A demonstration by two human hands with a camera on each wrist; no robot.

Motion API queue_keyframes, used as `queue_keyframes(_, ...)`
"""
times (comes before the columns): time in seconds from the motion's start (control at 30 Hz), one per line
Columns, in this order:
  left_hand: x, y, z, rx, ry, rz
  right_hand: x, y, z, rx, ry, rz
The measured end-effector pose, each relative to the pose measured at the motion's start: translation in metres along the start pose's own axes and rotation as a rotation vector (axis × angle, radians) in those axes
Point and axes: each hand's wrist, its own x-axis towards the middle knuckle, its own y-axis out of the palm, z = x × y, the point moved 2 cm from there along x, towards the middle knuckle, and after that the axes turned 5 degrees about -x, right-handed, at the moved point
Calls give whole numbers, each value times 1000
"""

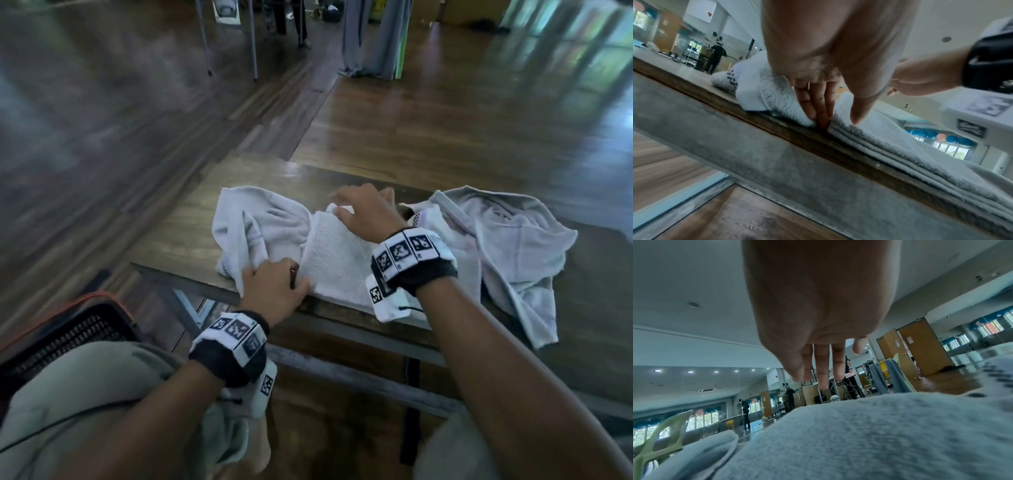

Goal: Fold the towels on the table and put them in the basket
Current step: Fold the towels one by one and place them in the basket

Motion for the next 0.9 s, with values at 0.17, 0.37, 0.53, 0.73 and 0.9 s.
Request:
queue_keyframes(0.17, 4, 4, 3, -86, -67, 43, 30, 25, 20, -63, 19, 174)
queue_keyframes(0.37, 0, -8, 4, -165, -26, 37, 29, 16, 16, 1, 4, 129)
queue_keyframes(0.53, 3, -55, -6, -342, 91, -243, 15, -31, 9, 329, -1, -119)
queue_keyframes(0.73, -9, -76, -37, -407, 308, -430, -22, -68, -30, 445, 9, -180)
queue_keyframes(0.9, -30, -35, -79, -378, 587, -230, -78, -62, -85, 514, 94, -9)
